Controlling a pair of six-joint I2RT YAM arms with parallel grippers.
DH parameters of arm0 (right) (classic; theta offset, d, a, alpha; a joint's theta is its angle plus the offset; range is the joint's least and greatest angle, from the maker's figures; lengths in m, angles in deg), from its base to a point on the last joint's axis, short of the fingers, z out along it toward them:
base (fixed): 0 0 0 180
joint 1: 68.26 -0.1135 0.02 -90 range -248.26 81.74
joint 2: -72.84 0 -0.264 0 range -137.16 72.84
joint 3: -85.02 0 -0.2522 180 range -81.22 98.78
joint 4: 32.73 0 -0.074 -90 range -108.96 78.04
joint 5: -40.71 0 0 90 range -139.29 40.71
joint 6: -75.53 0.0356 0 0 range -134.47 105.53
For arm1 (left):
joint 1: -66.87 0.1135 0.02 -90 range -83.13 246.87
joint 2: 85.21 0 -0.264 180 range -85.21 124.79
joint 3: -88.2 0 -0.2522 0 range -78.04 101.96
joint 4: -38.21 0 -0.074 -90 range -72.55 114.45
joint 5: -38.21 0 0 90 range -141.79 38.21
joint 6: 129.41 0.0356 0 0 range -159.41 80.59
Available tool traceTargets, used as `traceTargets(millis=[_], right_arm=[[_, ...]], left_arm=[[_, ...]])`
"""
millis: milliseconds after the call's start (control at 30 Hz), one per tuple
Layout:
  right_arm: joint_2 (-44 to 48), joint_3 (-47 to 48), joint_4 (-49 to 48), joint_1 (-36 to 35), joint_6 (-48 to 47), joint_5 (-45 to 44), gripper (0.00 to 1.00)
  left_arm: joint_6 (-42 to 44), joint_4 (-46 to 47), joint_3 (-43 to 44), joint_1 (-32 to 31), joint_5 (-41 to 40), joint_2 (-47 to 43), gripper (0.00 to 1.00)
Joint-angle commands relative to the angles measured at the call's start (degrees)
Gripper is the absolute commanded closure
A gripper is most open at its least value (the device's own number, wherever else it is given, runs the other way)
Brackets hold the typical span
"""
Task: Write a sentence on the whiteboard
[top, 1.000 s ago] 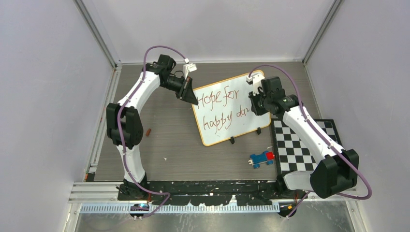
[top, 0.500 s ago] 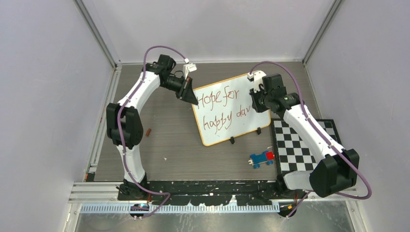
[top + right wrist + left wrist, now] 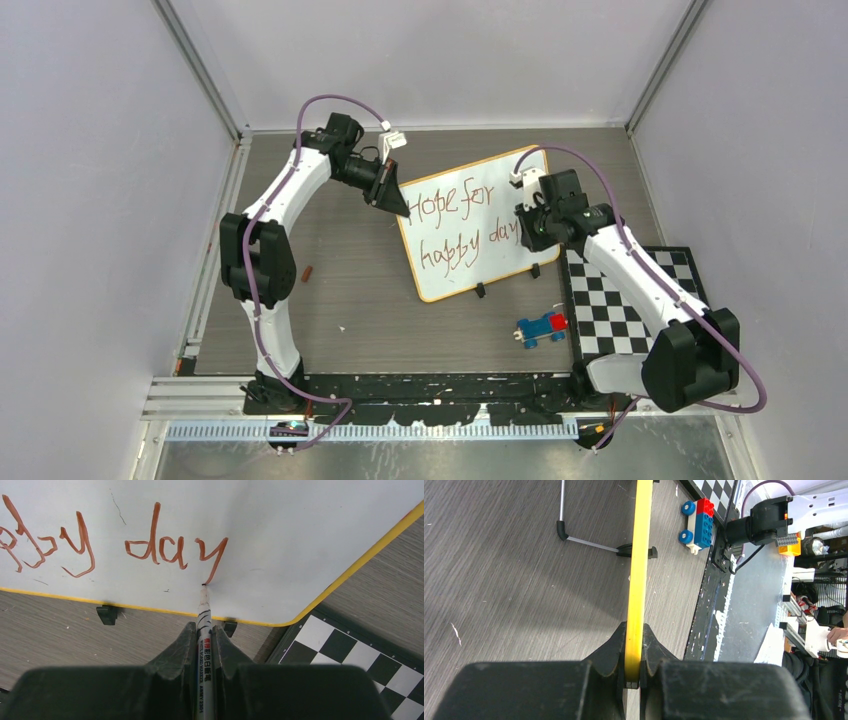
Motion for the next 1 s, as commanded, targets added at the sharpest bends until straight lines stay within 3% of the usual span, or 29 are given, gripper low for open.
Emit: traceTargets(millis=[0, 500, 967], right_arm=[[-0.3, 0.4, -3.3, 0.0, 2.0, 3.0, 1.00], [3.1, 5.4, 2.5, 0.9, 0.5, 9.4, 1.00], [2.1, 5.9, -2.7, 4.1, 0.8, 0.3, 1.00]], left_arm=[[2.3, 1.7, -0.7, 0.3, -4.6, -1.3, 1.00], [2.4, 1.4, -0.9, 0.3, -4.8, -1.7, 1.00], [2.1, 2.2, -1.6, 0.3, -4.7, -2.2, 1.00]])
